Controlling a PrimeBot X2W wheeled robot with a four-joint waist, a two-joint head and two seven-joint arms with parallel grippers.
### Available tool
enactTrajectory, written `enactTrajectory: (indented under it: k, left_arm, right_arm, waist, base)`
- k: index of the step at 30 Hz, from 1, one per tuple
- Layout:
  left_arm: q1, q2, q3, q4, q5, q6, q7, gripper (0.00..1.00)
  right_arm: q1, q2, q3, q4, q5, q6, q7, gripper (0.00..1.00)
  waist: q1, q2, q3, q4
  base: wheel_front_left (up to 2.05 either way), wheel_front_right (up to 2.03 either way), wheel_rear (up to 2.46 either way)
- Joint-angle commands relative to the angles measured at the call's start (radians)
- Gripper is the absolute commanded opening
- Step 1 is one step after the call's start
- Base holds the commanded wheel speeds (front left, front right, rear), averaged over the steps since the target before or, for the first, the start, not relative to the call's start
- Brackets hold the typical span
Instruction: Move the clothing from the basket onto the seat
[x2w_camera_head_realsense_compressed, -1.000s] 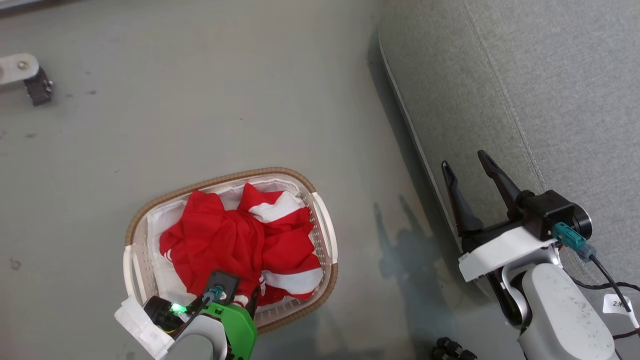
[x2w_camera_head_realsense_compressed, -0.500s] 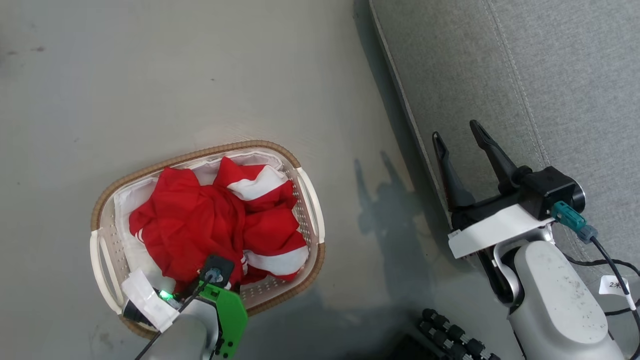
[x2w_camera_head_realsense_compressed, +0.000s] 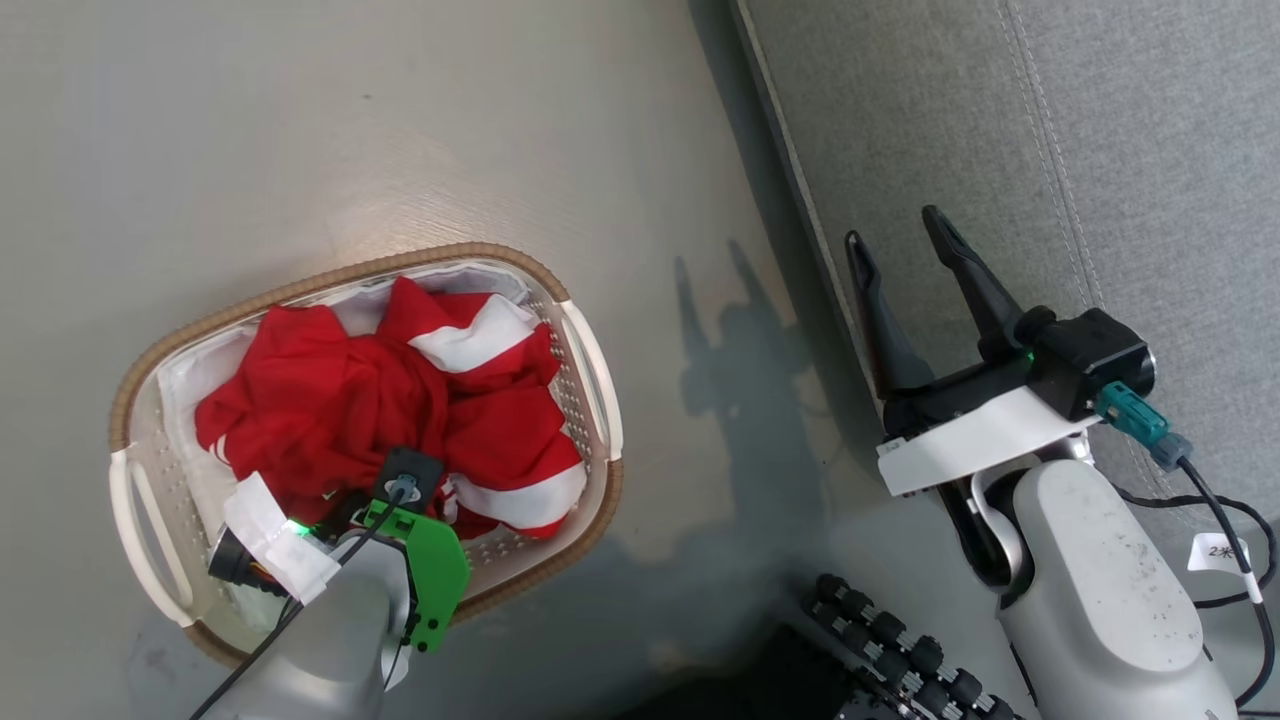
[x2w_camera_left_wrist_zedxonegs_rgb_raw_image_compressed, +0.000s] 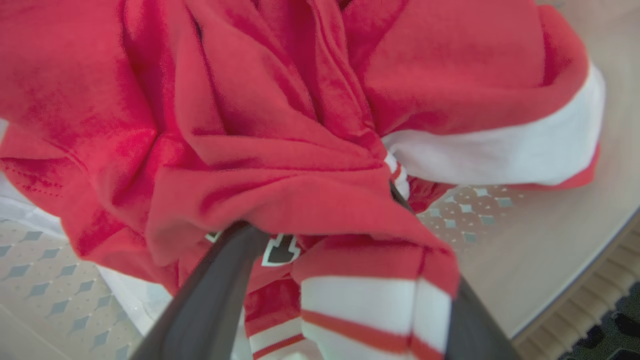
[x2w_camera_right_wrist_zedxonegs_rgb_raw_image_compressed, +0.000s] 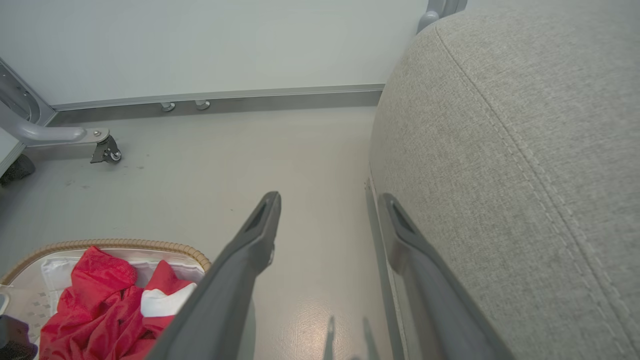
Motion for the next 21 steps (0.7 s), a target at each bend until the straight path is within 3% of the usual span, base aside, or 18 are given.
enactTrajectory:
  k: [1,12,13,14,15,16,21]
  left_arm:
    - [-0.02,0.011,-0.001,0.002,0.005,0.009,0.008,1.0]
    - [-0.072,0.043,-0.024,0.005,0.006,0.026,0.022,1.0]
    - [-0.074,0.044,-0.026,0.005,0.006,0.025,0.021,0.82]
    - [-0.074,0.044,-0.028,0.004,0.006,0.025,0.02,0.49]
    - [-0.074,0.044,-0.03,0.005,0.005,0.023,0.016,0.06]
    - [-0.073,0.044,-0.031,0.005,0.003,0.022,0.012,0.0]
    - [-0.055,0.037,-0.037,0.005,-0.003,0.027,0.001,0.0]
  right_arm:
    - [-0.014,0.002,0.003,-0.002,0.006,-0.001,-0.002,1.0]
    - [-0.018,0.014,0.007,-0.014,0.016,-0.001,-0.002,1.0]
    - [-0.016,0.014,0.006,-0.013,0.016,-0.001,-0.002,1.0]
    - [-0.015,0.015,0.005,-0.012,0.016,-0.001,-0.002,1.0]
    - [-0.014,0.015,0.004,-0.011,0.015,-0.001,-0.002,1.0]
    - [-0.013,0.015,0.004,-0.01,0.015,-0.001,-0.002,1.0]
    - [-0.017,0.017,0.01,0.006,0.014,-0.001,-0.002,1.0]
  waist:
    - [-0.0001,-0.0001,0.017,-0.017]
    - [-0.0001,-0.0001,0.059,-0.04]
    - [-0.0001,-0.0001,0.059,-0.04]
    - [-0.0001,-0.0001,0.059,-0.041]
    - [-0.0001,-0.0001,0.058,-0.041]
    - [-0.0001,-0.0001,0.057,-0.042]
    - [-0.0001,-0.0001,0.034,-0.046]
  base:
    - [0.0,0.0,0.0]
    - [0.0,0.0,0.0]
    - [0.0,0.0,0.0]
    - [0.0,0.0,0.0]
    - [0.0,0.0,0.0]
    - [0.0,0.0,0.0]
    - [0.0,0.0,0.0]
